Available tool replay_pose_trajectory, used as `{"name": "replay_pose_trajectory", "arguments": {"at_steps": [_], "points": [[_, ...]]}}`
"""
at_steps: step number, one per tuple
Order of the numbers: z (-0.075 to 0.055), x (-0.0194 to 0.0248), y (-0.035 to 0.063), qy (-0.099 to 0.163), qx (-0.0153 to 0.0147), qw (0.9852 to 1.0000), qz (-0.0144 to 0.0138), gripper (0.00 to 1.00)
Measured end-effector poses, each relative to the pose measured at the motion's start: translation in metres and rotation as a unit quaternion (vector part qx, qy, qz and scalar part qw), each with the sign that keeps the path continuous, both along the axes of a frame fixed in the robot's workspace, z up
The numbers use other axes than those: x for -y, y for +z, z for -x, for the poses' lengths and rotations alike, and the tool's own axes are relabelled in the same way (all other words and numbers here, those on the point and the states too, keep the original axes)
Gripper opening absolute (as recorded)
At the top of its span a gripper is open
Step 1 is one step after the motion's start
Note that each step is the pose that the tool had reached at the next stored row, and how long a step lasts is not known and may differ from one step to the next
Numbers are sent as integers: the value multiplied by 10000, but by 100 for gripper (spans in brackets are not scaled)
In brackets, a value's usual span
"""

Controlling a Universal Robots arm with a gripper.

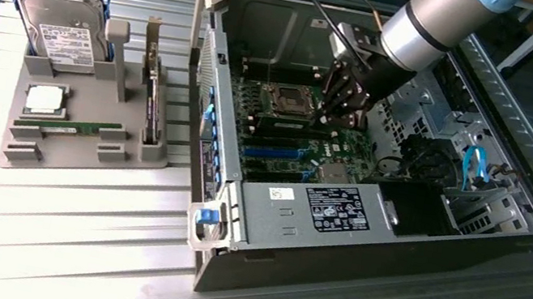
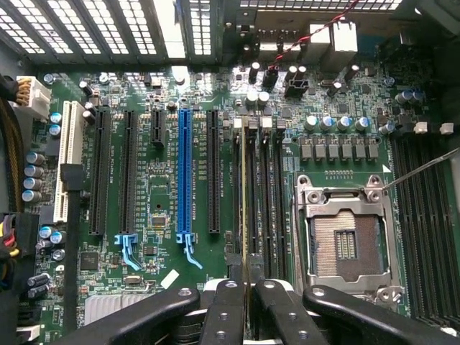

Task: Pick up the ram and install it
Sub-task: 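Insert the ram into the slot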

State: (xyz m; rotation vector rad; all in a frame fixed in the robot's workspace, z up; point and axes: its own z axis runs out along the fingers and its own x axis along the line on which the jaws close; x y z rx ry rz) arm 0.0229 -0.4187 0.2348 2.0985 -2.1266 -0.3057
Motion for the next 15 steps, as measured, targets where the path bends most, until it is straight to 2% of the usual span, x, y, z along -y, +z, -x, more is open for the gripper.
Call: {"name": "replay_pose_trajectory", "arguments": {"at_steps": [15], "points": [[10,-1,-2,7,25,10000,-2,12]]}}
